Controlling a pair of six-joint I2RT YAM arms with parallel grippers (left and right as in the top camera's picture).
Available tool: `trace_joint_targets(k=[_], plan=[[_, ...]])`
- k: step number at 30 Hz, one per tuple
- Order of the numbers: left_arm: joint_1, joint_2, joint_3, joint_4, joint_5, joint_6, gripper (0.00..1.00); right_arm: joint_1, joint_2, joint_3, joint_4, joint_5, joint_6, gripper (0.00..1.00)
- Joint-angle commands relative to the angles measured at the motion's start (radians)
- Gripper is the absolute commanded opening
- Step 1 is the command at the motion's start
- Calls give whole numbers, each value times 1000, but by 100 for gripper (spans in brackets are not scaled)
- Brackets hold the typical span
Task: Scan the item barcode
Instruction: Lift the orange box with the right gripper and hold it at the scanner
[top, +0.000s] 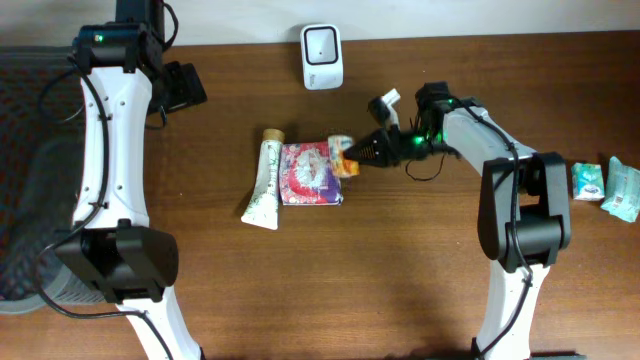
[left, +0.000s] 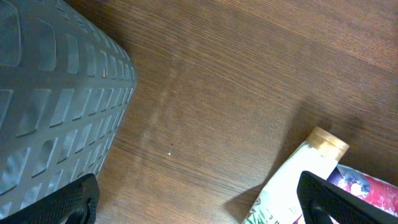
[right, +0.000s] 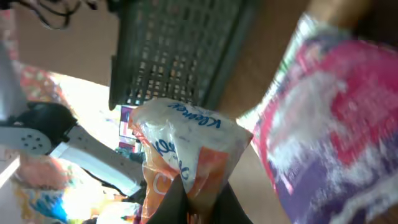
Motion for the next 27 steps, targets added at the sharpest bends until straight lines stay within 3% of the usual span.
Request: trace_joint_targets(k=[1,3,6,8,10,14,18,20,24,27], plan=[[-2,-25,5,2,3,-10,99,-8,11,10,59,-74,-9,4],[-2,-25,5,2,3,-10,99,-10,11,11,143,-74,62,4],[-2,-25,5,2,3,-10,99,-9,11,11,411,-74,381,4],[-2,-25,5,2,3,-10,99,-9,11,11,679,-74,689,4],[-2,-25,5,2,3,-10,99,-9,11,11,815,-74,816,4],[-2,-25,5,2,3,-10,99,-8,11,11,974,-74,932,4],[-2,-25,5,2,3,-10,99,-6,11,11,980,-75,934,4],[-2,-25,5,2,3,-10,99,-6,11,11,982,-75,924,4],[-1,-25,5,2,3,-10,99,-6,11,11,991,-74,771,4],[-1,-25,5,2,3,-10,99,-6,11,11,1009,-74,782,4]])
